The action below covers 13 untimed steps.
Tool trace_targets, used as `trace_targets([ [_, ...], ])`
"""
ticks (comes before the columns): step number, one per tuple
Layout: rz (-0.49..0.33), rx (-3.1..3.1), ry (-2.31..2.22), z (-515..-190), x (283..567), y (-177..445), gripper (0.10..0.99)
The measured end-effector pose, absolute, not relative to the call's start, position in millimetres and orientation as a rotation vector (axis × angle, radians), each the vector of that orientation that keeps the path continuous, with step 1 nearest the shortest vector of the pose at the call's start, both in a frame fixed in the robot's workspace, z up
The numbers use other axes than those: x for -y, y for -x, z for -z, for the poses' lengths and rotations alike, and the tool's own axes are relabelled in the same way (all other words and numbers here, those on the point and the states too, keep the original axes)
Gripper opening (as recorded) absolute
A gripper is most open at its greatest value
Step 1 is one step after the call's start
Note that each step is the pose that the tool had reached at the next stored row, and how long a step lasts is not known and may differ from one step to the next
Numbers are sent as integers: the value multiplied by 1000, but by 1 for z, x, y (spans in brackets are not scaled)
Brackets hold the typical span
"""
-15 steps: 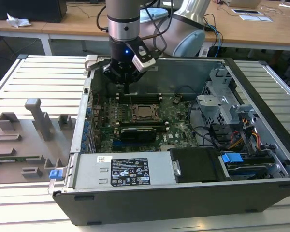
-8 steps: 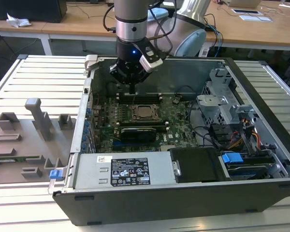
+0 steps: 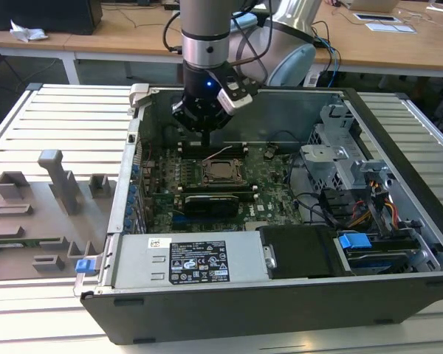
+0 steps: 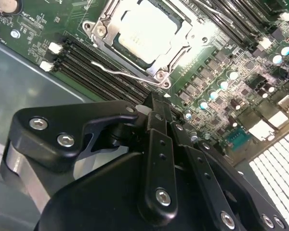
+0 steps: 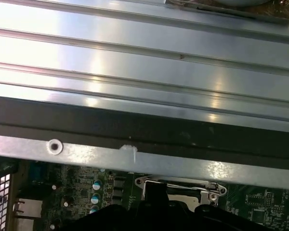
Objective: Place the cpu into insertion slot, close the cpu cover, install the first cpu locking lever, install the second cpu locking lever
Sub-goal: 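Install the first cpu locking lever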
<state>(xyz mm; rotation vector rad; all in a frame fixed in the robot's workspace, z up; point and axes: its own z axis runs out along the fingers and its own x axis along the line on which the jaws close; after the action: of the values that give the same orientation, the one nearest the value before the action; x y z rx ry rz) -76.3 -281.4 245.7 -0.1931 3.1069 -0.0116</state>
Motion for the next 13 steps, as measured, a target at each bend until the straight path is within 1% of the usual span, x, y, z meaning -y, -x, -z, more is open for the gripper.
trace_targets([
  [9,11,-3110,191,-224,281,76,106],
  [13,11,-3110,191,-222,280,69,106],
])
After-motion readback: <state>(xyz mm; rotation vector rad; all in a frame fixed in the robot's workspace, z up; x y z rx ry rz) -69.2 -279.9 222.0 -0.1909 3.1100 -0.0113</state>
